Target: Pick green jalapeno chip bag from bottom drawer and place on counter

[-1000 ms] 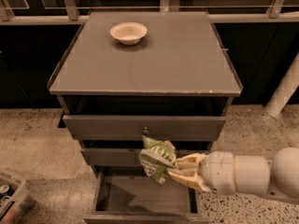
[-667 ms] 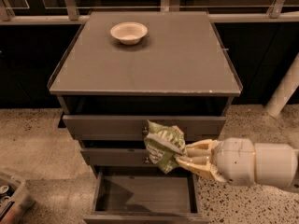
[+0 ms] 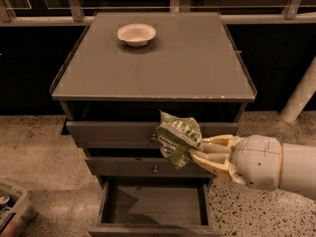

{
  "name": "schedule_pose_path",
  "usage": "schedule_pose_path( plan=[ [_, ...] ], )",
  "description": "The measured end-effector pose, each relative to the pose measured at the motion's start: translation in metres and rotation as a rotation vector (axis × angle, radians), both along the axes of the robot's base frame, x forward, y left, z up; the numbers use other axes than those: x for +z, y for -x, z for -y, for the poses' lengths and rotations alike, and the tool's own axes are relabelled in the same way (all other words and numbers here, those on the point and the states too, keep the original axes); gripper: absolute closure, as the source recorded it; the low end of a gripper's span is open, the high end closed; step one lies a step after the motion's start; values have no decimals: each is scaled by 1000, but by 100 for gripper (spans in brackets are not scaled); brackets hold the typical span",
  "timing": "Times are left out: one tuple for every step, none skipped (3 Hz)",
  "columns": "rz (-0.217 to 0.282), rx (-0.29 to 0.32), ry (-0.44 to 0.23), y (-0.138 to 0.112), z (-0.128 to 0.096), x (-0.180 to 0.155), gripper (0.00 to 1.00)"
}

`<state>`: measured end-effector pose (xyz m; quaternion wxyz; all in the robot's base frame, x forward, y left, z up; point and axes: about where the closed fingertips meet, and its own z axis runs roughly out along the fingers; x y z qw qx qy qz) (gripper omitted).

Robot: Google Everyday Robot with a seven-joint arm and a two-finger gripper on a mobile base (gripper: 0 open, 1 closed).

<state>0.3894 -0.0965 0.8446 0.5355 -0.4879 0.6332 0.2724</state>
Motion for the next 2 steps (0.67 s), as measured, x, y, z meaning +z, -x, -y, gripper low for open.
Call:
schedule_pose_path(
  plan=[
    [49, 42, 13, -13, -10, 15, 100],
    [142, 92, 16, -41, -24, 52, 100]
  ],
)
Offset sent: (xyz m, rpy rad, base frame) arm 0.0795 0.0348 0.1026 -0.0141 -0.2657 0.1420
